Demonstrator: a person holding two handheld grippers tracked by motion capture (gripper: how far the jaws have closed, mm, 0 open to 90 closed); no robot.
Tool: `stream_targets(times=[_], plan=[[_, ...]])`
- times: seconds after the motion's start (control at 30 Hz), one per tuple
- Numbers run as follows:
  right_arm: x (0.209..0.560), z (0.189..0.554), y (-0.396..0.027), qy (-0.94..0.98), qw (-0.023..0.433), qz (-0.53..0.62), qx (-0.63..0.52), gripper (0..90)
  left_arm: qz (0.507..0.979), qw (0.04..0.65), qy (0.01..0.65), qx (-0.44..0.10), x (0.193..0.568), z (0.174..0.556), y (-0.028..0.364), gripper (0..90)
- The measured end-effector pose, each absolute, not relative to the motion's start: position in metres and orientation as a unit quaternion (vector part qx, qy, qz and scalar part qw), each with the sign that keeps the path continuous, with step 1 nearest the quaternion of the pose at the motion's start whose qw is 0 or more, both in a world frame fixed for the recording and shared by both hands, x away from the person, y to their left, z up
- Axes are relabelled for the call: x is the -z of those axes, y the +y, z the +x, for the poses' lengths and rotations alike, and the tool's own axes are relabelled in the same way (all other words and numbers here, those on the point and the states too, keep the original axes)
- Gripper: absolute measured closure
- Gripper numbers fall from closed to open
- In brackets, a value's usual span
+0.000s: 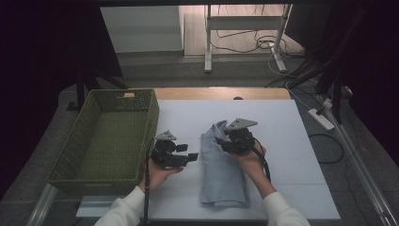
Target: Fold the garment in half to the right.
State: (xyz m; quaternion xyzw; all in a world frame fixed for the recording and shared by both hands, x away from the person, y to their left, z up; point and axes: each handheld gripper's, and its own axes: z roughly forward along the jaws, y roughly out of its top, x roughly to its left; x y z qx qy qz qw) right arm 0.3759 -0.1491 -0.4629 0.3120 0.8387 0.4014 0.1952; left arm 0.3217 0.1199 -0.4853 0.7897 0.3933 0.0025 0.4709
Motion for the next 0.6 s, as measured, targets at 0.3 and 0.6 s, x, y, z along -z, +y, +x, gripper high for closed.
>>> stream_targets(times=[0.3,0.6], plan=[[0.46,0.387,-0.145,0.837,0.196,0.311,-0.405,51.6,0.794,0.467,0.39,-0.008,0.485,0.32,0.117,34.0],[0.456,0.401,-0.143,0.837,0.197,0.306,-0.409,50.6,0.797,0.464,0.386,-0.004,0.487,0.319,0.115,34.0]])
